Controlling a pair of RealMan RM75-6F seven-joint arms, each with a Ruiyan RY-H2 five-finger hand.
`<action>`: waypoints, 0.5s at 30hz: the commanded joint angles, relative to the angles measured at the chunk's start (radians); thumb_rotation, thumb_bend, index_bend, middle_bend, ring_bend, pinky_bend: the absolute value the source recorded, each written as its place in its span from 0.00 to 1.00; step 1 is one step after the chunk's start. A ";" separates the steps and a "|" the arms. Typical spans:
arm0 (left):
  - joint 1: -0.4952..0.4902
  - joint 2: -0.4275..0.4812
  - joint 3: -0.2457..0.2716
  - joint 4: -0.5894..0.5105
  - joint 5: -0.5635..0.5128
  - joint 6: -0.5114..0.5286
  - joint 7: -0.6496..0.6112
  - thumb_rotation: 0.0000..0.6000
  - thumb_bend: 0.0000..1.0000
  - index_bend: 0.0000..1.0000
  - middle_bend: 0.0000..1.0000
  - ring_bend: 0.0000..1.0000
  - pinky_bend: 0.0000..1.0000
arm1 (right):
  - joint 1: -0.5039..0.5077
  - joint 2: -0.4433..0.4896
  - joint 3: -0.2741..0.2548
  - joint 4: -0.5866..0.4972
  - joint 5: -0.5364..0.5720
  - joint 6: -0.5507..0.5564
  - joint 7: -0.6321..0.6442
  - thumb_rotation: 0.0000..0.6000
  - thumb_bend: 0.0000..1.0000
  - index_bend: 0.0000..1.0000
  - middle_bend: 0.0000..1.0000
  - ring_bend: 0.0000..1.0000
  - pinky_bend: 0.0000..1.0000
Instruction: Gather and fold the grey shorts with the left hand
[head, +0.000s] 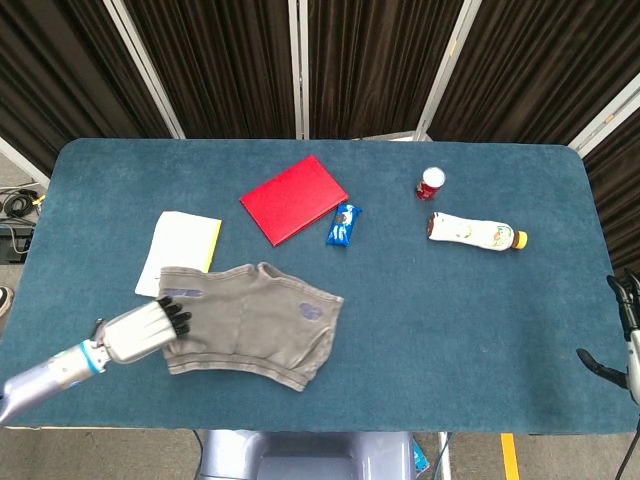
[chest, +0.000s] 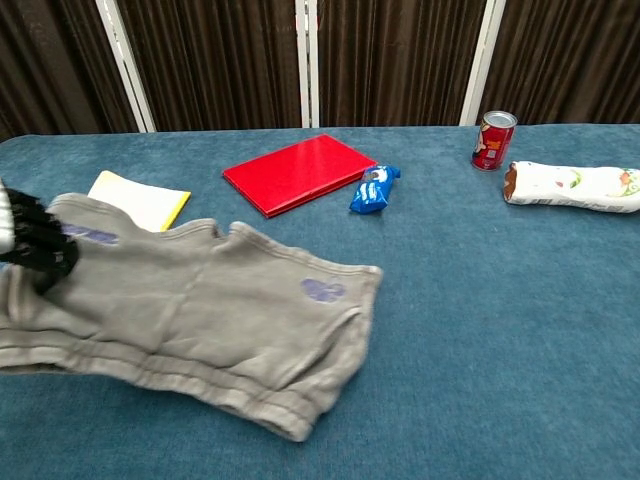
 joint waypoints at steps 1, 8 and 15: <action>0.043 0.027 0.018 0.077 0.005 0.050 -0.015 1.00 0.52 0.72 0.40 0.42 0.49 | -0.002 -0.001 -0.004 -0.003 -0.009 0.005 -0.008 1.00 0.00 0.07 0.00 0.00 0.00; 0.102 0.018 0.034 0.254 0.000 0.098 -0.085 1.00 0.52 0.72 0.40 0.42 0.49 | -0.005 0.000 -0.006 -0.010 -0.020 0.017 -0.013 1.00 0.00 0.07 0.00 0.00 0.00; 0.088 -0.071 0.006 0.388 0.035 0.197 -0.124 1.00 0.52 0.72 0.40 0.42 0.49 | -0.006 0.005 -0.002 -0.011 -0.012 0.017 -0.002 1.00 0.00 0.07 0.00 0.00 0.00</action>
